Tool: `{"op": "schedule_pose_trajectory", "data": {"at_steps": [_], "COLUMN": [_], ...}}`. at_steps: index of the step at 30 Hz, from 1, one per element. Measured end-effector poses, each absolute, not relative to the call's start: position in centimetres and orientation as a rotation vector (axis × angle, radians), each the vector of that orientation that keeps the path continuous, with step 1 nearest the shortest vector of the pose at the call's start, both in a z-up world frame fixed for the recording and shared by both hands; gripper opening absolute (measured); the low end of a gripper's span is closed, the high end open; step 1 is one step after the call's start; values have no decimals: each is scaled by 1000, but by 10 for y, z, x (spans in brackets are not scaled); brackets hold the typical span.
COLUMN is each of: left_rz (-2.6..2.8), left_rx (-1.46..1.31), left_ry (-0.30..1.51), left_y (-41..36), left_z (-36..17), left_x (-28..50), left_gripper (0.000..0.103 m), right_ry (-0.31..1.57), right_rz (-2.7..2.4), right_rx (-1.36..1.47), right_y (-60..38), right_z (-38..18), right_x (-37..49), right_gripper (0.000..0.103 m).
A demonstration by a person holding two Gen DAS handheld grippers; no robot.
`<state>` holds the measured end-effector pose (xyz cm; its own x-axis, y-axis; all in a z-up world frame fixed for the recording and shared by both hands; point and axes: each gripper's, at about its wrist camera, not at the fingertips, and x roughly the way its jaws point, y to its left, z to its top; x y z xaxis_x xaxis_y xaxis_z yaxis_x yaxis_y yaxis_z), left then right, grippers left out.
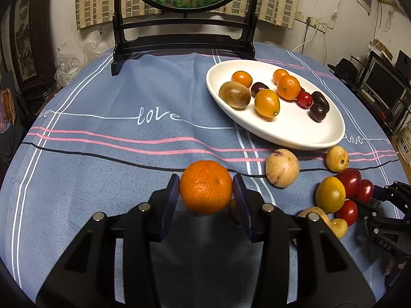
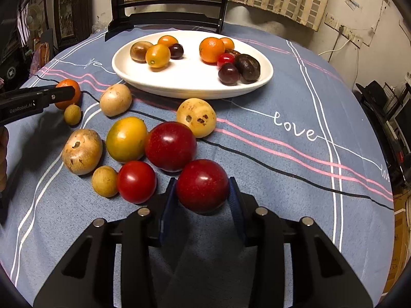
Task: Organize fruits
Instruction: 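Grasp the large red tomato with the right tool while the left tool holds the tangerine, then carry the tangerine and red tomato onto the plate and open both tools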
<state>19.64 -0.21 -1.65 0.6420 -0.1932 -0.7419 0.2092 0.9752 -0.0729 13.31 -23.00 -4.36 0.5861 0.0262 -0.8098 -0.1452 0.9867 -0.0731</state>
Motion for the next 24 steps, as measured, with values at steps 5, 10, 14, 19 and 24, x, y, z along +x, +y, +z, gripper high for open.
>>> {"op": "schedule_pose_trajectory", "data": {"at_steps": [5, 10, 14, 19, 24], "left_rz": [-226, -227, -232, -277, -308], "left_rx": [26, 26, 7, 1, 23], "left_ry": [839, 836, 832, 800, 787], "left_y": [-3, -3, -1, -14, -34], "left_z": [-16, -16, -13, 5, 15], "left_x": [196, 196, 196, 188, 189], "left_gripper": [44, 44, 44, 44, 44], "right_ry": [915, 902, 835, 755, 692], "right_rz": [79, 30, 37, 34, 31], "right_rx": [-87, -24, 42, 111, 146], "right_y": [-240, -254, -260, -269, -272], "right_z": [-36, -32, -20, -8, 2], "right_x": [132, 134, 130, 124, 119], "right_gripper": [40, 40, 40, 40, 40]}}
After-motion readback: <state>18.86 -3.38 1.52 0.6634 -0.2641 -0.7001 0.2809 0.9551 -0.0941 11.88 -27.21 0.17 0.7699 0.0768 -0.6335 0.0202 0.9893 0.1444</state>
